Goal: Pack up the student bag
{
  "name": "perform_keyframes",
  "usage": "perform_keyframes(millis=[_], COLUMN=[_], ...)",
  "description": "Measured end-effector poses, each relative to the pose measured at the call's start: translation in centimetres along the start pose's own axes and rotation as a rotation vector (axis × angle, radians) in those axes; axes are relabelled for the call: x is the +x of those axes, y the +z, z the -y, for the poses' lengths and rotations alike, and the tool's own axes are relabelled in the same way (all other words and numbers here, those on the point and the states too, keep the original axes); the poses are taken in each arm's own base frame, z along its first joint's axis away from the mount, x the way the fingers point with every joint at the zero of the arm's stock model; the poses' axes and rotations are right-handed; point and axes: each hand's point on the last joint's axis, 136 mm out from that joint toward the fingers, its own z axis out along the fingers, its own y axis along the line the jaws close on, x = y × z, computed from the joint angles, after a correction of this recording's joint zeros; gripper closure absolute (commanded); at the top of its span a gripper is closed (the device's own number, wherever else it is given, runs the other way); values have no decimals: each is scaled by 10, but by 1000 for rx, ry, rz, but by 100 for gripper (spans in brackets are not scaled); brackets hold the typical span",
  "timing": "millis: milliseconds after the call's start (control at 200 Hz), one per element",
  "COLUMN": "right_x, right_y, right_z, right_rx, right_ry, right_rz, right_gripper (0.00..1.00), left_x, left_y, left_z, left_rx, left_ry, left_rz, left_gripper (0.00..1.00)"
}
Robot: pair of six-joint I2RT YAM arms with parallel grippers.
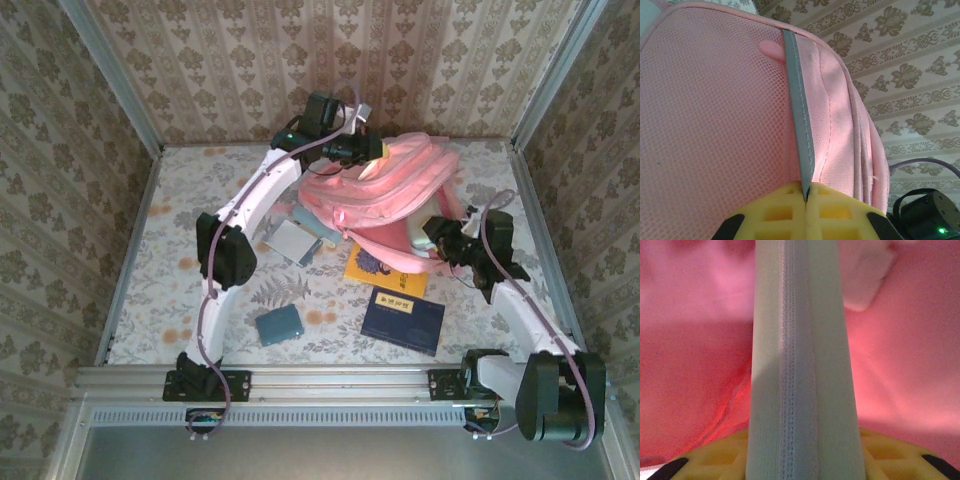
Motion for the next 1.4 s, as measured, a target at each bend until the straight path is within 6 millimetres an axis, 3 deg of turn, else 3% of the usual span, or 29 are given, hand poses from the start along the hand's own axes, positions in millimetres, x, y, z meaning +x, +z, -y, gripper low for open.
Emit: perform_keyframes(millis=[180, 290, 460, 490, 555, 595, 730, 860, 1020, 1240, 1400], right_x=[2, 1, 4, 5, 2, -2, -16, -20, -15, -7, -1], right_y=[33, 56, 117, 127, 146, 157, 177, 175, 157, 111, 75], right_z=[-37, -42, -50, -52, -53, -51, -48, -40, -39, -47, -34], right_rx=[-101, -93, -3, 11, 39, 65, 155, 204, 213, 210, 260], right_ry=[-69, -55, -10, -1, 6, 11, -23, -60, -121, -177, -192], right_rz=[-94, -114, -139, -136, -104, -74, 0, 41, 42, 60, 82], right_gripper=[62, 65, 61, 56, 27, 15, 5, 3, 1, 0, 0], left_x=[-2, -2, -2, -3, -6, -8, -18, -23, -21, -24, -18], left_y=[-1, -1, -1, -2, -3, -5, -10, -14, -12, -16, -15], left_z=[1, 2, 2, 2, 0, -2, -14, -18, -17, -20, -15], left_rx=[12, 16, 19, 20, 18, 16, 5, 4, 11, 16, 38], left_ry=[-10, -13, -15, -15, -16, -17, -28, -40, -46, -50, -49], left_rz=[1, 1, 1, 4, 10, 16, 43, 55, 45, 45, 17], left_gripper=[100, 100, 100, 100, 100, 100, 100, 100, 100, 100, 100])
